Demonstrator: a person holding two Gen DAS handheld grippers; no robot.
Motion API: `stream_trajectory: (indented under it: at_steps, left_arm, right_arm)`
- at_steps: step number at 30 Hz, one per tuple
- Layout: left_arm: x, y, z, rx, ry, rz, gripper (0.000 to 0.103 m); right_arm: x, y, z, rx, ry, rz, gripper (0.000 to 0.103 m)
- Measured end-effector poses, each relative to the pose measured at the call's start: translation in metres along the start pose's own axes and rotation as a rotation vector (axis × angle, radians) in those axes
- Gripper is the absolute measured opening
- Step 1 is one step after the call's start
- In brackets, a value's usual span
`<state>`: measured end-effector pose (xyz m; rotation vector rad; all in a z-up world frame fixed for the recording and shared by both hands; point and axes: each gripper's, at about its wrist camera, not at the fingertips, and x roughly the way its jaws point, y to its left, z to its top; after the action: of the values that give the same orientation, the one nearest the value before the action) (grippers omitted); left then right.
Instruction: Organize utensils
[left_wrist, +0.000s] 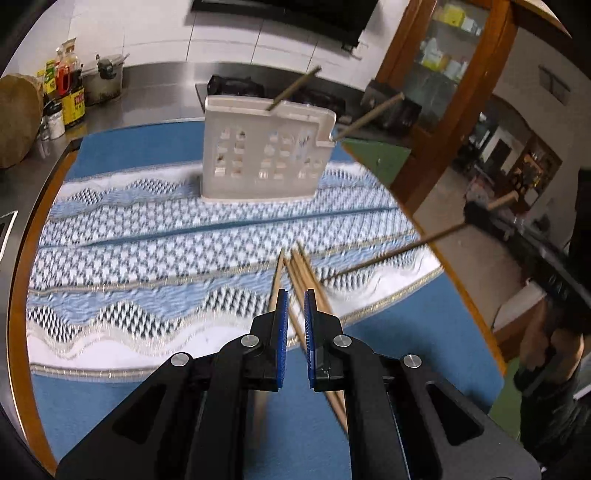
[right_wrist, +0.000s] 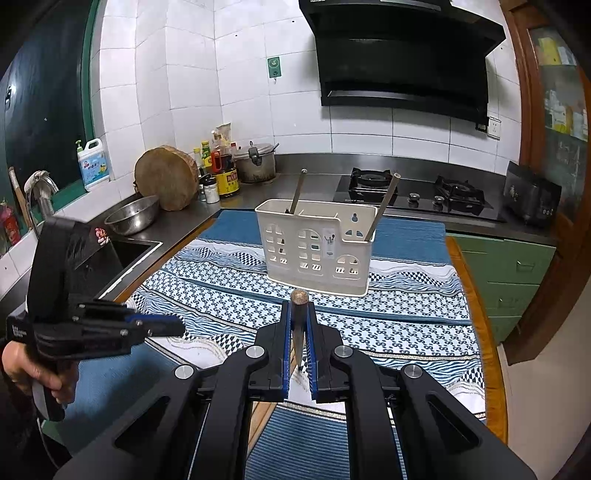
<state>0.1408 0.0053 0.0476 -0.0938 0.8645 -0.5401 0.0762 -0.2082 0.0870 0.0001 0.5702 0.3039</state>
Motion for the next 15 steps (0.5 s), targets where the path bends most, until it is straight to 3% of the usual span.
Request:
stream_trajectory:
  at_steps: [3, 7, 15]
  left_arm:
    - [0.003, -0.002, 0.008, -0.005, -0.016, -0.017, 0.007]
    - [0.013, -0.003, 0.006, 0.013, 0.025, -0.007, 0.007]
    - [0.024, 0.013, -0.006, 0.022, 0.072, 0.067, 0.014]
  right_arm:
    - [0.003, 0.000, 0.002, 0.001, 0.005, -0.002, 0.007]
    - [0.003, 0.000, 0.004, -0.007, 0.005, -0.004, 0.007]
    - [0.006, -0.003, 0.009, -0.021, 0.005, -0.009, 0.007]
